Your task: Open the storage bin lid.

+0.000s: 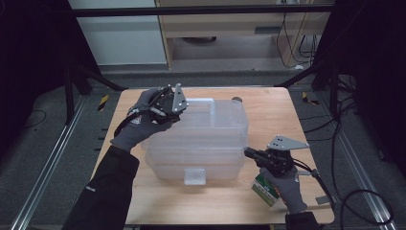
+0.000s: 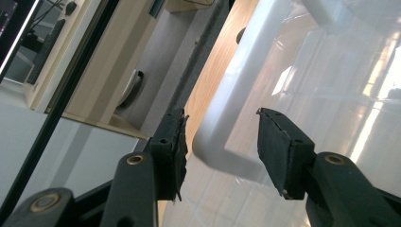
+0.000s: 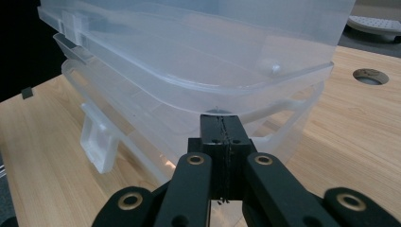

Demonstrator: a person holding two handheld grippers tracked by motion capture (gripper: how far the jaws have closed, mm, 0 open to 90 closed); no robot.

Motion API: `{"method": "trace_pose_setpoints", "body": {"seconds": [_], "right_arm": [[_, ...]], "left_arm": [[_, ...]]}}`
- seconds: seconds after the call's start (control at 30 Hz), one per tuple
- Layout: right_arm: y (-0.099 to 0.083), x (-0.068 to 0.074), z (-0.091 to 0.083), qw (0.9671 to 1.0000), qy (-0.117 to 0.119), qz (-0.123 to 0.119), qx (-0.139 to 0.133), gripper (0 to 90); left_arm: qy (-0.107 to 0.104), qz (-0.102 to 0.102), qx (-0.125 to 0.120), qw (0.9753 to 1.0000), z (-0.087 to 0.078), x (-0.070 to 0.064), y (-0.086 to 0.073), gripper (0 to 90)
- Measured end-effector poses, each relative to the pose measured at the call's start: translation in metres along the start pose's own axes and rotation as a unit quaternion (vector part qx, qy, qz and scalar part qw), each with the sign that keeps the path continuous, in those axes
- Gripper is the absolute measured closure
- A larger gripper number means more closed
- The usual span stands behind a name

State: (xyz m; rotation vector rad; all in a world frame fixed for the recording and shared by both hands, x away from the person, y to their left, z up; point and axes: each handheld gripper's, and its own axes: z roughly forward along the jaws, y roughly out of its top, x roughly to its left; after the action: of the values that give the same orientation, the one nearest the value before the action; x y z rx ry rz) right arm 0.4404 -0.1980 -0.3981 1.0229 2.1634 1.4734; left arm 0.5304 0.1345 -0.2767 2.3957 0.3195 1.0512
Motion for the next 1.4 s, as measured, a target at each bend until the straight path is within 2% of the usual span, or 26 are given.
{"method": "trace_pose_setpoints", "body": {"seconds": [0.13, 0.27, 0.37, 0.5, 0.57, 0.6, 0.7, 0.83, 0.87, 0.93, 1.03, 1.1, 1.13, 1.17, 1.2, 1.23, 1.27, 1.37, 1.4], "right_arm": [[0.0, 0.0, 0.001, 1.0, 0.0, 0.002, 0.002, 90.0], [0.0, 0.0, 0.001, 1.0, 0.0, 0.002, 0.003, 90.0], [0.0, 0.0, 0.001, 1.0, 0.0, 0.003, 0.004, 90.0], [0.0, 0.0, 0.001, 1.0, 0.0, 0.003, 0.004, 90.0], [0.0, 0.0, 0.001, 1.0, 0.0, 0.003, 0.005, 90.0], [0.0, 0.0, 0.001, 1.0, 0.001, 0.004, 0.006, 90.0], [0.0, 0.0, 0.001, 1.0, 0.001, 0.004, 0.007, 90.0], [0.0, 0.0, 0.001, 1.0, 0.0, 0.004, 0.006, 90.0], [0.0, 0.0, 0.001, 1.0, 0.001, 0.004, 0.007, 90.0], [0.0, -0.001, 0.001, 1.0, 0.001, 0.004, 0.007, 90.0], [0.0, -0.001, 0.001, 1.0, 0.0, 0.002, 0.009, 90.0], [0.0, -0.001, 0.001, 0.9999, 0.0, 0.002, 0.01, 90.0], [0.0, 0.0, 0.001, 0.9999, -0.001, 0.002, 0.01, 90.0], [0.0, -0.001, 0.001, 0.9999, 0.0, 0.002, 0.01, 90.0], [0.0, -0.001, 0.001, 0.9999, 0.0, 0.002, 0.011, 90.0], [0.0, -0.001, 0.001, 0.9999, -0.001, 0.002, 0.01, 90.0], [0.0, -0.001, 0.001, 0.9999, -0.001, 0.001, 0.011, 90.0], [0.0, -0.001, 0.001, 0.9999, -0.001, 0.002, 0.011, 90.0], [0.0, -0.001, 0.002, 0.9999, -0.001, 0.001, 0.011, 90.0]], "left_arm": [[-0.001, -0.028, -0.021, 0.9994, -0.014, 0.001, -0.008, 51.4], [0.006, -0.056, -0.031, 0.9979, -0.029, 0.004, -0.018, 52.8], [0.011, -0.084, -0.046, 0.9953, -0.04, 0.005, -0.029, 55.3], [0.022, -0.125, -0.06, 0.9901, -0.054, 0.007, -0.047, 58.7], [0.023, -0.151, -0.071, 0.9857, -0.06, 0.007, -0.057, 59.9], [0.03, -0.162, -0.074, 0.9836, -0.063, 0.007, -0.062, 60.6], [0.04, -0.2, -0.09, 0.9749, -0.071, 0.006, -0.077, 64.2], [0.047, -0.236, -0.096, 0.966, -0.079, 0.001, -0.098, 68.4], [0.051, -0.245, -0.099, 0.9632, -0.08, -0.001, -0.103, 69.5], [0.064, -0.257, -0.095, 0.9595, -0.082, -0.005, -0.114, 72.2], [0.075, -0.292, -0.114, 0.9468, -0.088, -0.009, -0.132, 76.1], [0.069, -0.316, -0.119, 0.9386, -0.09, -0.014, -0.144, 77.9], [0.07, -0.324, -0.12, 0.9359, -0.09, -0.017, -0.15, 78.0], [0.067, -0.327, -0.119, 0.935, -0.091, -0.02, -0.156, 78.0], [0.064, -0.337, -0.124, 0.9312, -0.091, -0.022, -0.162, 78.0], [0.063, -0.351, -0.125, 0.9259, -0.091, -0.027, -0.17, 78.5], [0.063, -0.358, -0.126, 0.923, -0.09, -0.029, -0.174, 79.0], [0.062, -0.375, -0.118, 0.9173, -0.086, -0.036, -0.19, 80.9], [0.06, -0.374, -0.111, 0.9186, -0.083, -0.038, -0.193, 81.6]]}}
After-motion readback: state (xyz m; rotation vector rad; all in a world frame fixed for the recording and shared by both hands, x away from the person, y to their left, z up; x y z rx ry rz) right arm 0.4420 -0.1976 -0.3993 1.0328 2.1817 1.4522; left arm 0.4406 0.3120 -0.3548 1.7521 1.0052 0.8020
